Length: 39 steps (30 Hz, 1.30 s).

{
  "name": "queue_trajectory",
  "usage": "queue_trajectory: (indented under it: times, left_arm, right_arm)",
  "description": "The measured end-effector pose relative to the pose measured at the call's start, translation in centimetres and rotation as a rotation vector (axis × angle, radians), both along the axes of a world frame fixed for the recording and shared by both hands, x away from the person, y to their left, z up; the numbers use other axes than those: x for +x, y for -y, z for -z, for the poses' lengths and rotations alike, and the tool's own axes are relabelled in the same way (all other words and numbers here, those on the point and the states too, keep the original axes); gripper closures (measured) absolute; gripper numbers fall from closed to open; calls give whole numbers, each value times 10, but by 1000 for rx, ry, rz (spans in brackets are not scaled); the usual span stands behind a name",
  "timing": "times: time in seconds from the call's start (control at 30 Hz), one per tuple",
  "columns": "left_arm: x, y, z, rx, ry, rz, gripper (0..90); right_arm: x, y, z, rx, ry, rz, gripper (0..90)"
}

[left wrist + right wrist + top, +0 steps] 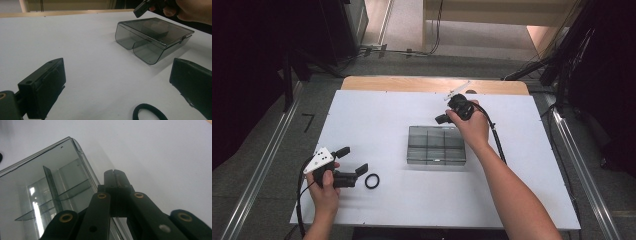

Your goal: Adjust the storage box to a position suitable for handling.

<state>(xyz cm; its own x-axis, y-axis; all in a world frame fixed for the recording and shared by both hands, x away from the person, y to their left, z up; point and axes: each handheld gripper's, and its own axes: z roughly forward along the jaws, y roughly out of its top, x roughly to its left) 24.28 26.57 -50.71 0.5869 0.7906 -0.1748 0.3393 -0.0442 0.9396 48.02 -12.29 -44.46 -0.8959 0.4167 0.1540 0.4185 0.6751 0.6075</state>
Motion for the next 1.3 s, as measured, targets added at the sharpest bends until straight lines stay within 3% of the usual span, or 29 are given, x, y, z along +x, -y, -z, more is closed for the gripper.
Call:
queue_trajectory:
  times: [0.4, 0.83, 1.3]
  left_arm:
    - [0, 0, 0, -1, 2, 4, 2]
    - [0, 0, 0, -2, 2, 5, 2]
    - [0, 0, 0, -3, 2, 8, 2]
  right_arm:
    - [9, -8, 11, -28, -70, -11, 877]
    - [10, -8, 14, -36, -90, -5, 878]
    - [0, -11, 16, -54, -94, -79, 878]
